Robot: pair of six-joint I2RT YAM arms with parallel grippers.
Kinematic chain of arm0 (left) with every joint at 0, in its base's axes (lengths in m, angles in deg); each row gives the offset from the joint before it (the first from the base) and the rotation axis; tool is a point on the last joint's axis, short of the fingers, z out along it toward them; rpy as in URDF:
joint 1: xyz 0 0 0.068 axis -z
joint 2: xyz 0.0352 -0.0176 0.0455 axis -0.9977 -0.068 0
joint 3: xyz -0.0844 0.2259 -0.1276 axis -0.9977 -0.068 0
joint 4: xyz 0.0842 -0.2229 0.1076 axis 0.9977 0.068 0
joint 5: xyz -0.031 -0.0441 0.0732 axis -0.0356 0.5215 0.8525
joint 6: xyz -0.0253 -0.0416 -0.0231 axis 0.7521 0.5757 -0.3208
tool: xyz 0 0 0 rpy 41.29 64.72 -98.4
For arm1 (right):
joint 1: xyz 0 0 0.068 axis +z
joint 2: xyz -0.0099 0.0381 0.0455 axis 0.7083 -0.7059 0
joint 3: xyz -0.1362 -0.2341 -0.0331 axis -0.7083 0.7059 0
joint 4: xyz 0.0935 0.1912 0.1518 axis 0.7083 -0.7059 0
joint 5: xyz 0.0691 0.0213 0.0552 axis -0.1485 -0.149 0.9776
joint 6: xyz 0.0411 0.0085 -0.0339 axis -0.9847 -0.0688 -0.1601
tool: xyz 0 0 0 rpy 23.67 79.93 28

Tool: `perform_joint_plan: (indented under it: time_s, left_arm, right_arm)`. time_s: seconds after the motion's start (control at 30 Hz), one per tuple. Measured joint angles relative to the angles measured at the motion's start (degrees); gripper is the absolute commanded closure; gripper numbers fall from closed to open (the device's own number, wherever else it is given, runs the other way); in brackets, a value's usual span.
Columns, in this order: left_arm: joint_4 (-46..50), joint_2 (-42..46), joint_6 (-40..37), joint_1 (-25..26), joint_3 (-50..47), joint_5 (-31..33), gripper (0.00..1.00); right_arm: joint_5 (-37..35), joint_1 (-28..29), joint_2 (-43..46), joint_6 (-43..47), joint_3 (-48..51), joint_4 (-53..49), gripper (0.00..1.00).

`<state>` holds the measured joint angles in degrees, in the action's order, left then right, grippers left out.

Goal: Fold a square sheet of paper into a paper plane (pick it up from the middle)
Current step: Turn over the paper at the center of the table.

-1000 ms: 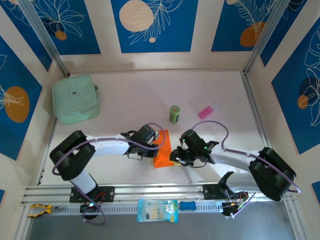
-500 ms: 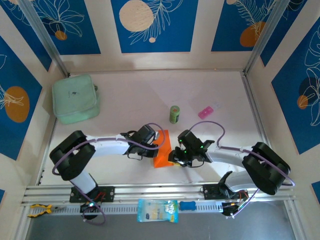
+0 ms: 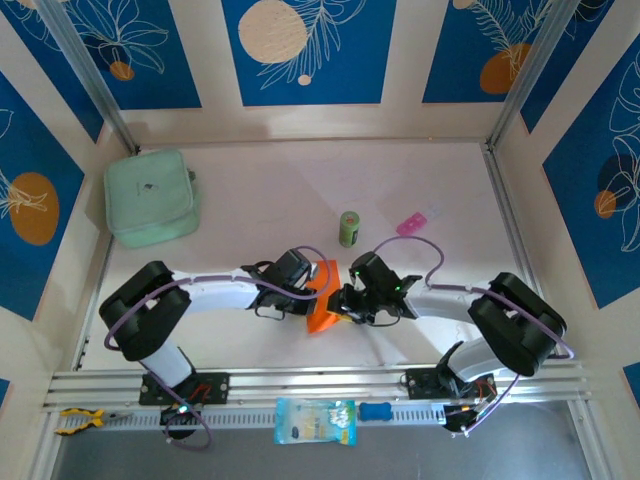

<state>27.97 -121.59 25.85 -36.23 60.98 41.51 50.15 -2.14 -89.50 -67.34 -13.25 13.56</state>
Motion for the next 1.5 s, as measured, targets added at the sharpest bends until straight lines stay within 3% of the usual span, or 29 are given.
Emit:
perform_joint_plan:
  time_s: [0.73, 1.5]
  left_arm:
    - [0.1, 0.0, -0.4, -0.2, 0.1, -0.5, 0.92]
    - [0.7, 3.0, 0.1, -0.2, -1.0, -0.9, 0.84]
  right_arm:
    - [2.8, -4.5, -3.5, 2.1, -1.0, 6.5, 0.63]
    - [3.5, -5.8, -5.9, 2.0, 0.9, 11.9, 0.92]
